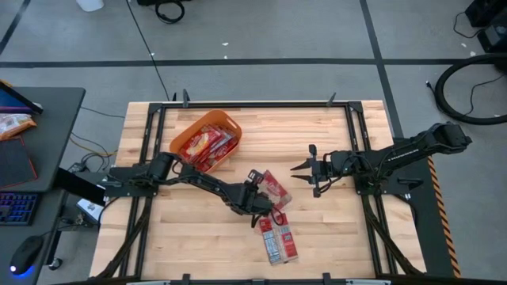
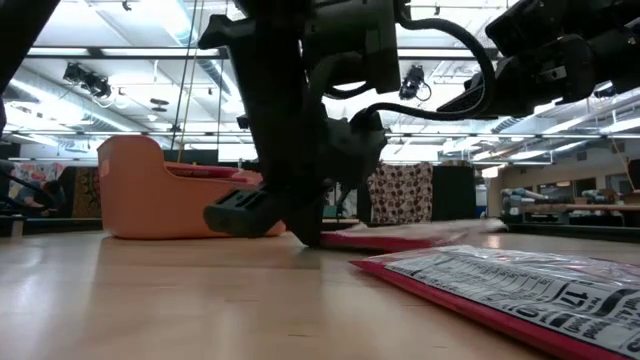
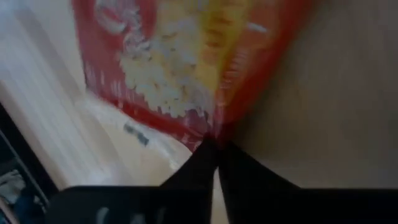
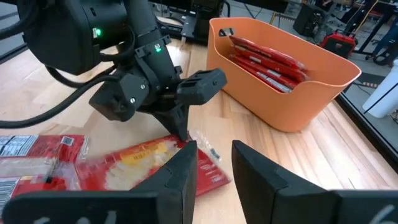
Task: Sort popcorn bags into baskets
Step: Put the red popcorn bag into the orange bin
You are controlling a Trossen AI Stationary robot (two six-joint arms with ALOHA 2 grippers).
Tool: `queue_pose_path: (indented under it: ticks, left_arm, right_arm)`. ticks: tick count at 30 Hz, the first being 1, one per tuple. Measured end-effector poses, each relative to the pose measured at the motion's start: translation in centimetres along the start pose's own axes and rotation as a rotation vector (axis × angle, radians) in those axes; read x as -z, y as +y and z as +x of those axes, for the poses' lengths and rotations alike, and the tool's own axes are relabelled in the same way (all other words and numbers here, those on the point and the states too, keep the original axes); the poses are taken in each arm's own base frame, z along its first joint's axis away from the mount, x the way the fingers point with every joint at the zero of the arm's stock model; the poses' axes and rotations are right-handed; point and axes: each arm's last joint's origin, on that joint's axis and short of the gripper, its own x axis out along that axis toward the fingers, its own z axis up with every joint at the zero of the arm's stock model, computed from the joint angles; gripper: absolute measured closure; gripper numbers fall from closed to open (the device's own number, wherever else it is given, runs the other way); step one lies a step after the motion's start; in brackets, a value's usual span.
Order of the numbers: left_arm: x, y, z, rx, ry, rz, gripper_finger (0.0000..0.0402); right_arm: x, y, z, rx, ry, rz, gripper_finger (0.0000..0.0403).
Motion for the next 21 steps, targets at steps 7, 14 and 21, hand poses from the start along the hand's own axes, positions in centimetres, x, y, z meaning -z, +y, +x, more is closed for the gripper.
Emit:
queue_pose_path:
  ticks: [7, 14, 21]
  left_arm:
    - [-0.7, 2.3, -2.8, -0.013, 0.005, -0.027, 0.0397]
    - [0.5, 5.5, -7.4, -0.103, 0.110, -0.009, 0.0399]
    - [3.3, 7.5, -10.7, -0.108, 0.197, -0.177, 0.0400]
  right_arm:
    - [0.0, 0.0, 0.0, 0.000, 0.001, -0.001, 0.0298]
    - [0.1, 0.0, 0.0, -0.003, 0.002, 0.008, 0.0298]
    - [0.2, 0.1, 0.1, -0.007, 0.010, -0.006, 0.0298]
